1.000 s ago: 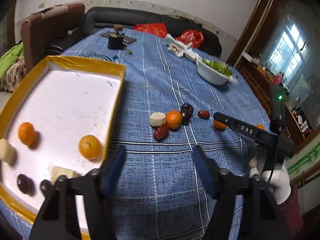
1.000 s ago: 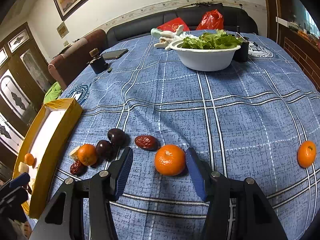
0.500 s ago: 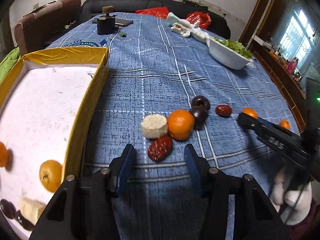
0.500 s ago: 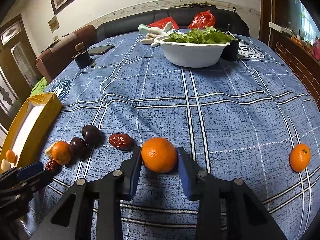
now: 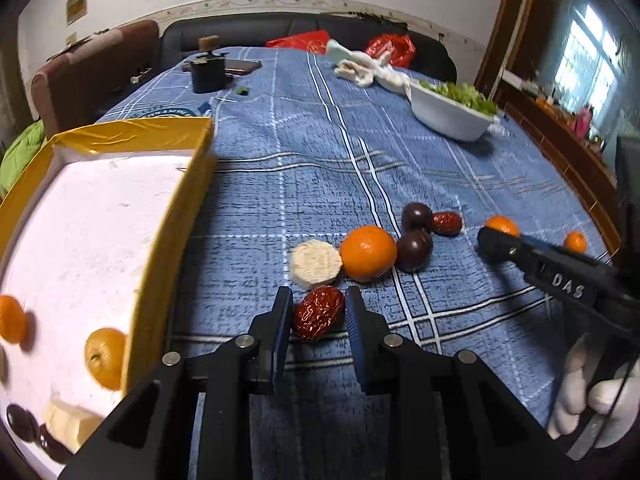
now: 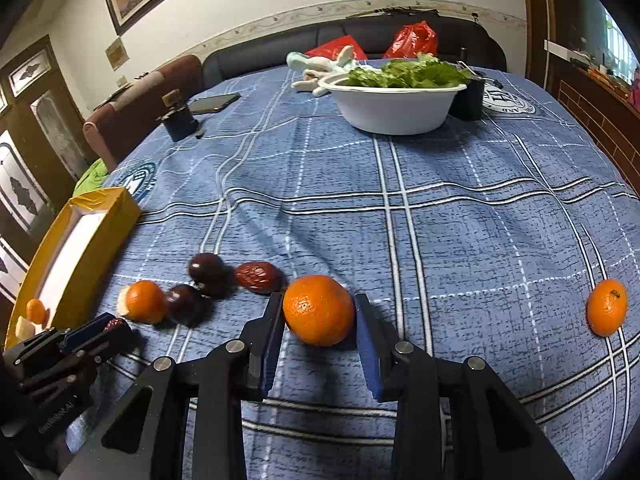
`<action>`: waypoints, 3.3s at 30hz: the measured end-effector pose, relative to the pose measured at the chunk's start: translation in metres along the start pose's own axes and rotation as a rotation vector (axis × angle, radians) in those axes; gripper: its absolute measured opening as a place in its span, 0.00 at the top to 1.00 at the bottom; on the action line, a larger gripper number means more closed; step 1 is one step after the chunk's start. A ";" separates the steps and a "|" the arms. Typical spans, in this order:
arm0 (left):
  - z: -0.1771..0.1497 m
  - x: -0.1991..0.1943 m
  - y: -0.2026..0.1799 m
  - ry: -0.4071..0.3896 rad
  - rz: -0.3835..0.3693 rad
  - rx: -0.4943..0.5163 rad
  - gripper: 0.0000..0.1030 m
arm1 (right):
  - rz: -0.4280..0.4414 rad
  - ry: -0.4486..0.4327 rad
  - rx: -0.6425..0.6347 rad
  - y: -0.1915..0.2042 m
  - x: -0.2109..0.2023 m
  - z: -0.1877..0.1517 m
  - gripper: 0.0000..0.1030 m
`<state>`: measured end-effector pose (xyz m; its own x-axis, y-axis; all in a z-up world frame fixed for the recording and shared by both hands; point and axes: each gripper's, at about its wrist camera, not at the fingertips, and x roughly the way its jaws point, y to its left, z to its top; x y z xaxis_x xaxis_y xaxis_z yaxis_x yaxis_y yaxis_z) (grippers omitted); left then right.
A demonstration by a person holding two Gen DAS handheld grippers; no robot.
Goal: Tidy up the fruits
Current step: 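Grasp a red date with the left tool while the right tool grasps a tangerine, then carry the red date and tangerine into the tray and open both tools, then move both tools back over the remaining fruits on the cloth, then grasp a dark plum with the right tool while the left tool grasps a tangerine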
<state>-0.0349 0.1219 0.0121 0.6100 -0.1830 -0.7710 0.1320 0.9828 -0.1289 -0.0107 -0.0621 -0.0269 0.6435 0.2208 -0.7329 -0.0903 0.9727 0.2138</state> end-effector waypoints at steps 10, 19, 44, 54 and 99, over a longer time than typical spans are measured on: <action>-0.002 -0.063 0.055 -0.091 -0.014 -0.160 0.75 | 0.054 -0.066 -0.063 0.024 -0.015 -0.008 0.64; -0.013 -0.109 0.147 -0.167 0.107 -0.325 0.75 | 0.100 -0.062 -0.075 0.051 -0.028 -0.010 0.63; -0.054 -0.127 0.233 -0.183 0.033 -0.491 0.44 | 0.302 0.156 -0.475 0.304 0.026 -0.034 0.62; -0.059 -0.142 0.241 -0.218 0.015 -0.547 0.27 | 0.327 0.155 -0.480 0.308 0.019 -0.040 0.45; -0.014 -0.096 0.066 -0.063 -0.007 -0.150 0.22 | 0.114 0.051 -0.043 0.069 0.026 -0.002 0.69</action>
<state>-0.0953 0.2044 0.0687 0.6578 -0.1860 -0.7299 0.0209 0.9732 -0.2292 -0.0018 0.0106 -0.0321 0.5874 0.3326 -0.7378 -0.1944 0.9429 0.2703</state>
